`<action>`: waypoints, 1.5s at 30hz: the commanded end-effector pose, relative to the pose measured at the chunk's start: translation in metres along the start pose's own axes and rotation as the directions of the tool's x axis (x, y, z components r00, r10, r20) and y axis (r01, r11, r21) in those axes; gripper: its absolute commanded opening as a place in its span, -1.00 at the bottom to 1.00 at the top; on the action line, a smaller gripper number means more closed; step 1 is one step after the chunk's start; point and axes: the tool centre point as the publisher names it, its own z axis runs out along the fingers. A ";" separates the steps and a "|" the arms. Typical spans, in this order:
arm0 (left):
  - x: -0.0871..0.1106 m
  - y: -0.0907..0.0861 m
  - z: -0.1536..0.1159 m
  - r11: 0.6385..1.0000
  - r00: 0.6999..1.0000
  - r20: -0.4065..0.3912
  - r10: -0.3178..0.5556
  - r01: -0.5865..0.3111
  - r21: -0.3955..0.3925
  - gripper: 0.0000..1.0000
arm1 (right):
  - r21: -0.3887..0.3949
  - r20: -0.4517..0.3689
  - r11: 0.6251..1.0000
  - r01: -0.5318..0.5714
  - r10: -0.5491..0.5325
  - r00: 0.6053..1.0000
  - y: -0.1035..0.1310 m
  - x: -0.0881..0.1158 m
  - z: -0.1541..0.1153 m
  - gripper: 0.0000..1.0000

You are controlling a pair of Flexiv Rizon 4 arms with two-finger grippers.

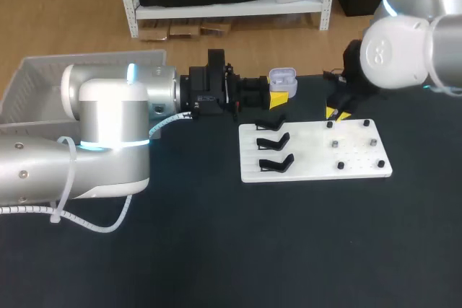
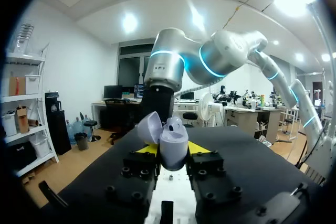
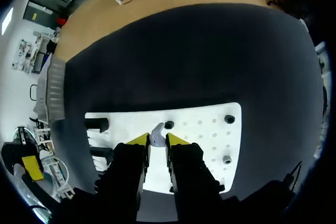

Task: Pick up each earbud case from the left stands, insert the matching earbuds, close the lid, and place the case in the box.

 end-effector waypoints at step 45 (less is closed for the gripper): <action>0.002 -0.001 0.000 1.000 1.000 0.007 0.005 -0.005 -0.005 -1.00 | 0.085 -0.180 0.619 0.781 -0.761 0.623 0.141 0.076 -0.147 -1.00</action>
